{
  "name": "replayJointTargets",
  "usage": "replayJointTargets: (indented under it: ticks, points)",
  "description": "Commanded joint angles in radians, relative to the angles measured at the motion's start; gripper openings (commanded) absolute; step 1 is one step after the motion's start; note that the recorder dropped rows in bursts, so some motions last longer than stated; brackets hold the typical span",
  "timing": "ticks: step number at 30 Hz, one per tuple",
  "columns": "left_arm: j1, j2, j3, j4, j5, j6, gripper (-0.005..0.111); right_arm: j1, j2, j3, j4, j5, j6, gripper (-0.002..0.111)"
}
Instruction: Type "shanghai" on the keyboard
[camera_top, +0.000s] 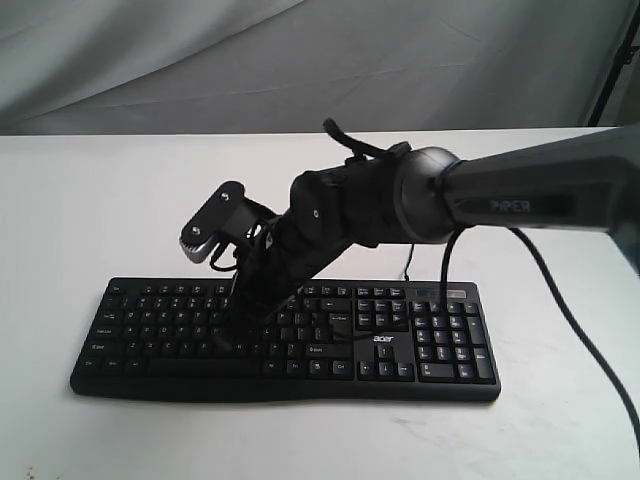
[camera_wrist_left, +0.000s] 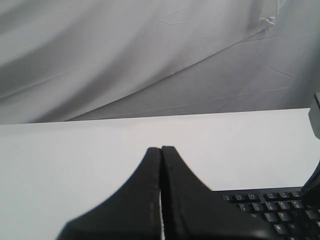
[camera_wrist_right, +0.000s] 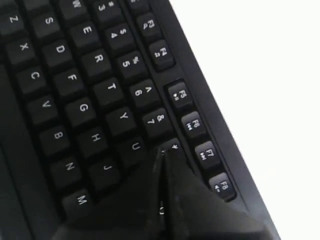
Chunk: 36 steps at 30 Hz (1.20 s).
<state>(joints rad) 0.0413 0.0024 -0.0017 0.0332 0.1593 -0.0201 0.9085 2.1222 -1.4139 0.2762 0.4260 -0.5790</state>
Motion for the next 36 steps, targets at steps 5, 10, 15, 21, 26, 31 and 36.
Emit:
replayJointTargets:
  ticks: [5, 10, 15, 21, 26, 31, 36]
  points:
    - [-0.006, -0.002, 0.002, -0.002, -0.005, -0.003, 0.000, -0.003, -0.095, 0.004, -0.065, 0.032, 0.017, 0.000]
    - [-0.006, -0.002, 0.002, -0.002, -0.005, -0.003, 0.000, -0.003, -0.218, 0.044, -0.123, 0.069, 0.062, 0.000]
    - [-0.006, -0.002, 0.002, -0.002, -0.005, -0.003, 0.000, -0.003, -0.406, 0.160, -0.256, 0.105, 0.245, 0.000]
    - [-0.006, -0.002, 0.002, -0.002, -0.005, -0.003, 0.000, -0.003, -0.616, 0.249, -0.319, 0.179, 0.415, 0.000]
    - [-0.006, -0.002, 0.002, -0.002, -0.005, -0.003, 0.000, -0.003, -0.665, 0.249, -0.319, 0.143, 0.415, 0.000]
    - [-0.006, -0.002, 0.002, -0.002, -0.005, -0.003, 0.000, -0.003, -0.663, 0.249, -0.317, 0.136, 0.415, 0.000]
    - [-0.006, -0.002, 0.002, -0.002, -0.005, -0.003, 0.000, -0.066, -0.754, 0.249, -0.397, -0.039, 0.522, 0.000]
